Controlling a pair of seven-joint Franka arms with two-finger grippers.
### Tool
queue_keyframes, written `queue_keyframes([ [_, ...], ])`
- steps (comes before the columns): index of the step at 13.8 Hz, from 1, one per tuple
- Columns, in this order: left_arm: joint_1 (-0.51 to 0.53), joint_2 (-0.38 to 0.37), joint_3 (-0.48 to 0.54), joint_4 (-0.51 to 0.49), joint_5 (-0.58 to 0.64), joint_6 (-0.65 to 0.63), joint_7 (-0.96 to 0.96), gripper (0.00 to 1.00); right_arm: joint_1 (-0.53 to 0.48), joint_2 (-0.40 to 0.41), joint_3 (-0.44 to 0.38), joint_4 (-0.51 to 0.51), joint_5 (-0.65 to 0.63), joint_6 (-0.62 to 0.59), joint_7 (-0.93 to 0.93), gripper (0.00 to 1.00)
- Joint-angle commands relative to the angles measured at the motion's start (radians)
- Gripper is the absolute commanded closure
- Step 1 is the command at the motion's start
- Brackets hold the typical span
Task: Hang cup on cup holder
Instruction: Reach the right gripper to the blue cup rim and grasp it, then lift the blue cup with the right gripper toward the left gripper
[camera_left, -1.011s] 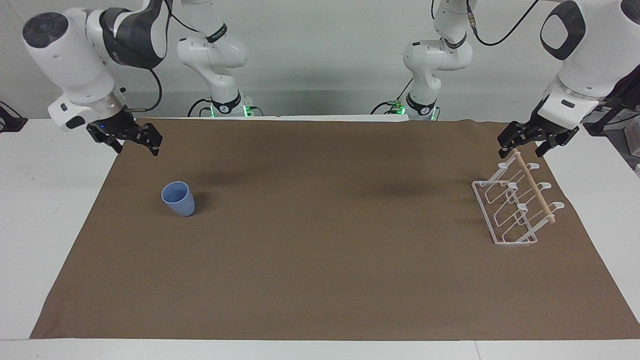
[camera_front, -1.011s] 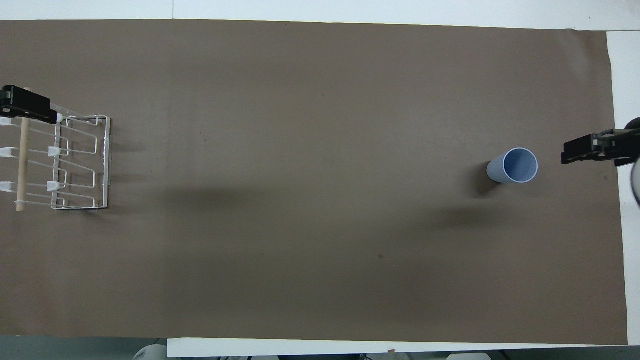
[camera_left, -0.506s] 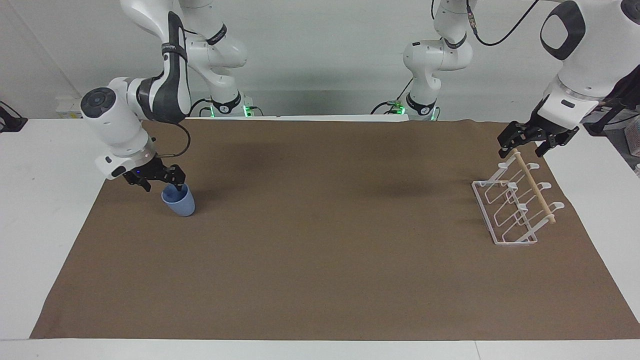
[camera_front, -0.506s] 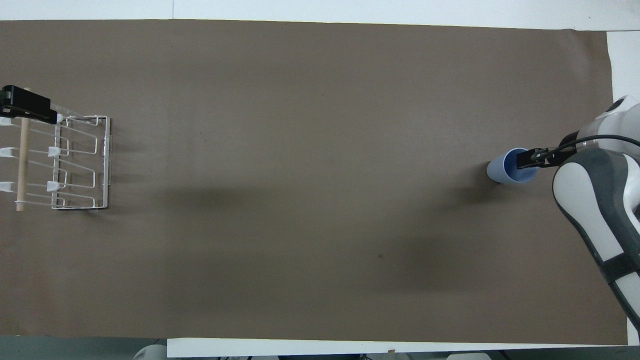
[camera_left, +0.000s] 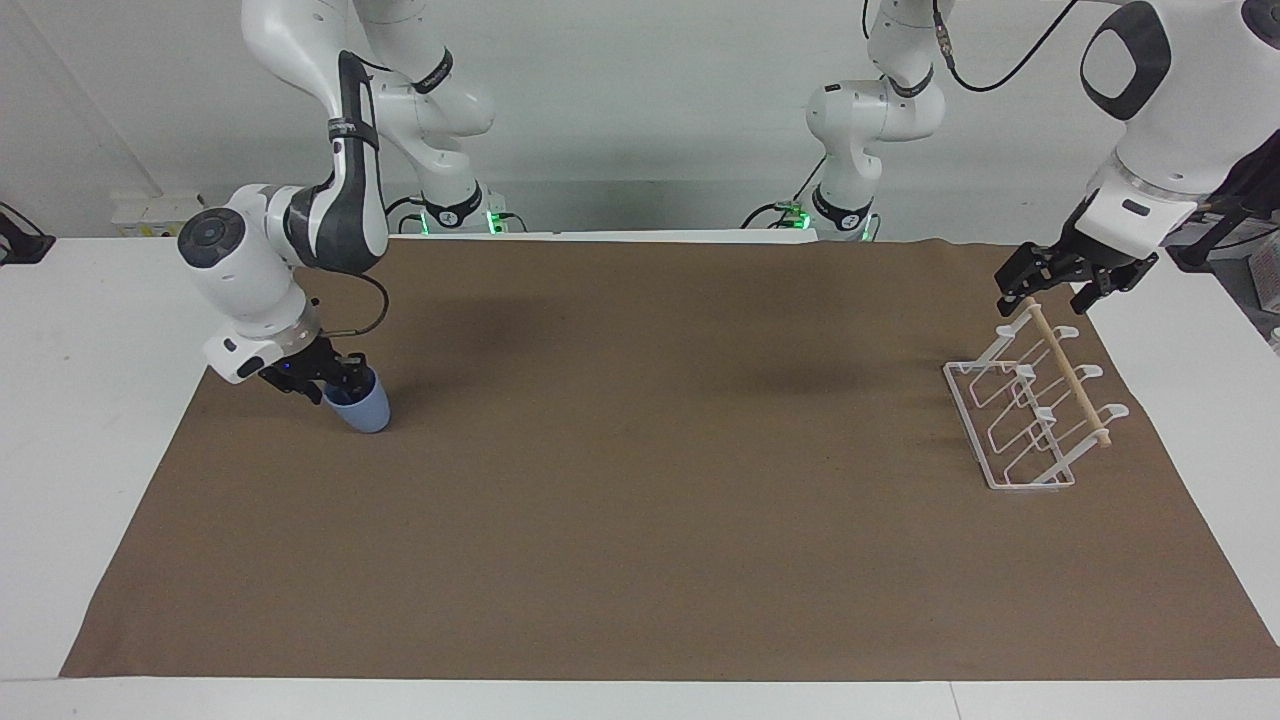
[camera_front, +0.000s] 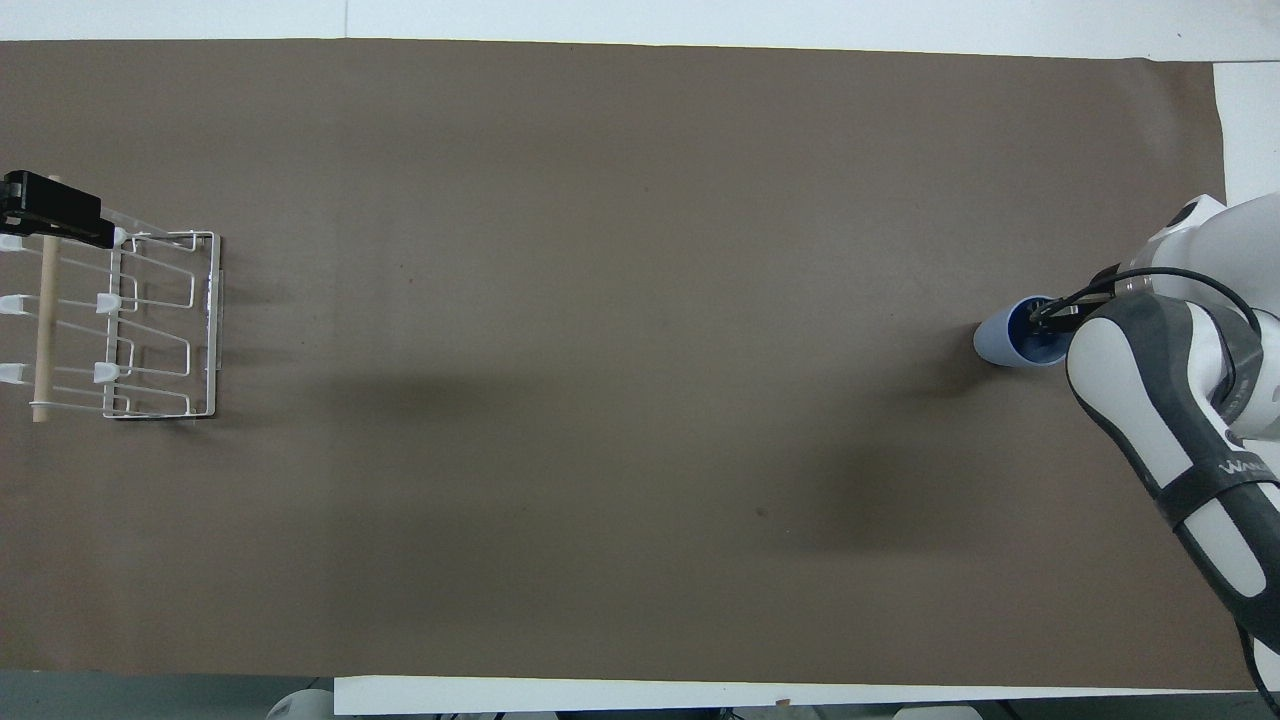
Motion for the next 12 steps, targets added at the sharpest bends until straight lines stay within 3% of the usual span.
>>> queue_keyframes([
  [1, 0.001, -0.028, -0.001, -0.029, 0.021, -0.006, -0.014, 0.00, -0.006, -0.006, 0.004, -0.015, 0.020, 0.014, -0.034, 0.94],
  [3, 0.001, -0.028, -0.001, -0.029, 0.021, -0.006, -0.012, 0.00, -0.002, -0.006, 0.004, -0.012, 0.020, 0.003, -0.034, 1.00],
  [5, -0.001, -0.028, -0.001, -0.029, 0.021, -0.004, -0.012, 0.00, -0.002, -0.006, 0.004, 0.003, 0.020, -0.025, -0.034, 1.00],
  [7, -0.001, -0.028, -0.001, -0.029, 0.021, -0.006, -0.012, 0.00, 0.008, -0.004, 0.005, 0.101, 0.046, -0.135, -0.034, 1.00],
  [10, -0.001, -0.028, -0.001, -0.029, 0.021, -0.004, -0.012, 0.00, 0.053, 0.031, 0.010, 0.267, 0.291, -0.279, -0.025, 1.00],
  [12, -0.001, -0.028, -0.001, -0.029, 0.021, -0.006, -0.012, 0.00, 0.114, 0.039, 0.010, 0.283, 0.454, -0.289, -0.003, 1.00],
])
